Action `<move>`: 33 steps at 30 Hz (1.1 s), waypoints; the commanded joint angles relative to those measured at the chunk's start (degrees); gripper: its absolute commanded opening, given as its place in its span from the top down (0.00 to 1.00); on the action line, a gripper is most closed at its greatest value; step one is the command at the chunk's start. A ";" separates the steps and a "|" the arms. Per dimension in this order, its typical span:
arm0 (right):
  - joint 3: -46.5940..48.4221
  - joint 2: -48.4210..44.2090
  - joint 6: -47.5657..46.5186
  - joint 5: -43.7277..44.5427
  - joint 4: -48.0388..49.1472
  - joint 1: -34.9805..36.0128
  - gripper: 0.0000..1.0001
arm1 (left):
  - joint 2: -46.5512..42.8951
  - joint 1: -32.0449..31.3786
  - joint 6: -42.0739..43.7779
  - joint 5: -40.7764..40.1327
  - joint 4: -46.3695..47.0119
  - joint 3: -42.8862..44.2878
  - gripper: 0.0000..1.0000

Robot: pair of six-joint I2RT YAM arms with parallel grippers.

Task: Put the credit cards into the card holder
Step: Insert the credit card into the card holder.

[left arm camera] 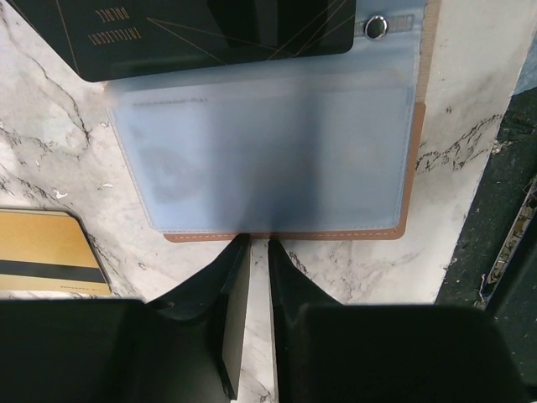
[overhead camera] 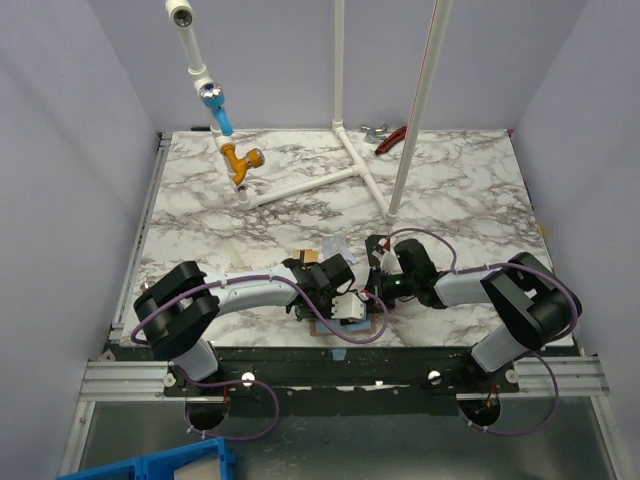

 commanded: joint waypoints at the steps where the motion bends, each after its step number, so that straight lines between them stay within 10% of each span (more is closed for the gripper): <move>1: -1.14 2.57 -0.26 -3.44 3.40 0.07 0.99 | 1.38 -0.76 -0.72 0.42 -0.33 0.82 0.84; 33: -1.79 2.75 -1.68 -4.46 -3.07 0.07 0.99 | 2.30 -1.11 -0.19 -0.13 -0.35 1.42 0.88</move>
